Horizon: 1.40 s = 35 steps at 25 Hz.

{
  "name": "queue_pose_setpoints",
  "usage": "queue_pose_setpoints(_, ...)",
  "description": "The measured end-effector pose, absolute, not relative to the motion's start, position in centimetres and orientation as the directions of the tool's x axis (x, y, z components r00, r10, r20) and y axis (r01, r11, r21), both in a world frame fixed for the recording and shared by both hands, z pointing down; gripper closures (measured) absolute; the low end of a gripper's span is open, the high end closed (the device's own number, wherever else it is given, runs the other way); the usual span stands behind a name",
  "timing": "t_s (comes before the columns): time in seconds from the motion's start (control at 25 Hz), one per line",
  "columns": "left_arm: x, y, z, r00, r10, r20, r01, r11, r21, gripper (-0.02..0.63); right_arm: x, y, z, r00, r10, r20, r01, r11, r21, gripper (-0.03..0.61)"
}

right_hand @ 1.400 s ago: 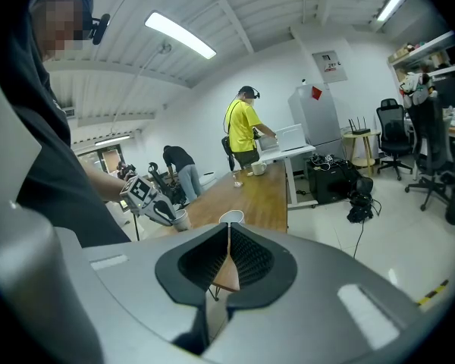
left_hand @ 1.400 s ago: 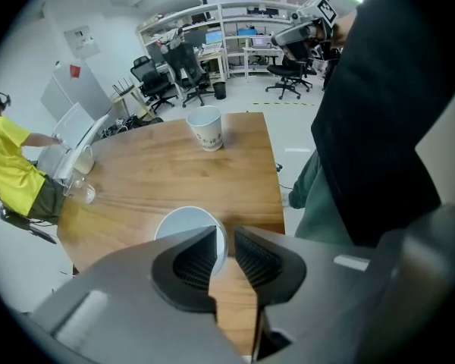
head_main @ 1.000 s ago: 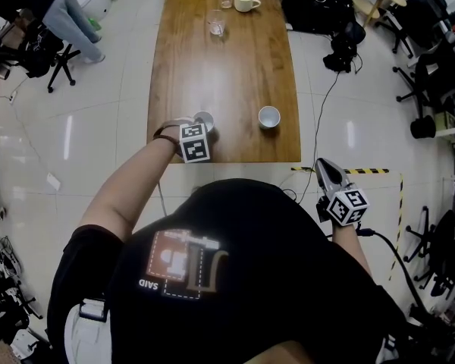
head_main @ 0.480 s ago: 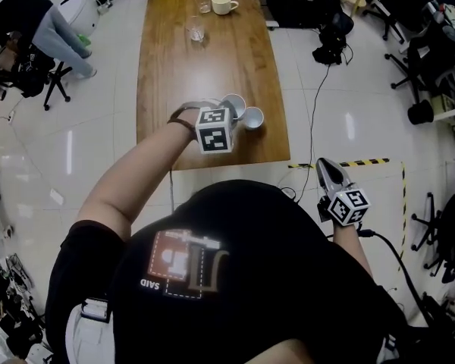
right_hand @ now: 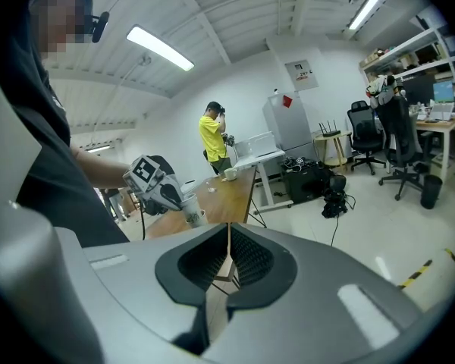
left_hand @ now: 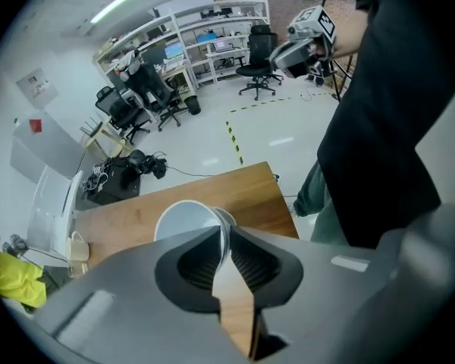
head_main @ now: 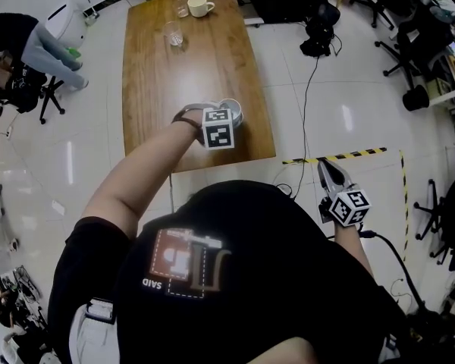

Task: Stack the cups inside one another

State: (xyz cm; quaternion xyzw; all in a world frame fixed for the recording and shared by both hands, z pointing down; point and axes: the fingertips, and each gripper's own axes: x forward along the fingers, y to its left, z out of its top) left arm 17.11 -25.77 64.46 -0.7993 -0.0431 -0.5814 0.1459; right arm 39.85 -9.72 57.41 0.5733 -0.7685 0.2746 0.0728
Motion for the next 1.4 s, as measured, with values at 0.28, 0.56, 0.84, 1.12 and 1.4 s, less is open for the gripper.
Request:
queue_pose_setpoints(0.28, 17.3, -27.4, 60.2, 0.464, -0.206, 0.862, 0.032, -0.968, -0.248, 0.492, 40.8, -10.7, 57.2, -0.368, -0.836, 0.408, -0.909, 0.232, -0.346, 0.554)
queue_pose_setpoints(0.56, 9.5, -27.6, 48.8, 0.754, -0.505, 0.419, -0.557, -0.831, 0.000, 0.540, 38.9, -14.8, 54.6, -0.471, -0.820, 0.324, -0.868, 0.364, -0.339, 0.554)
queue_pose_setpoints(0.84, -5.7, -23.7, 49.4, 0.563, -0.809, 0.168, -0.784, -0.459, 0.418, 0.612, 33.9, -18.8, 52.0, -0.602, -0.753, 0.265, -0.793, 0.525, -0.309, 0.558)
queue_pose_setpoints(1.12, -12.3, -20.7, 51.8, 0.465, -0.871, 0.156, -0.795, -0.333, 0.507, 0.612, 26.7, -21.3, 51.4, -0.687, -0.678, 0.262, -0.726, 0.622, -0.294, 0.565)
queue_pose_setpoints(1.4, -16.5, -19.7, 52.8, 0.532, -0.825, 0.191, -0.769, -0.377, 0.516, 0.612, 19.5, -21.2, 51.8, -0.692, -0.671, 0.264, -0.719, 0.609, -0.334, 0.565)
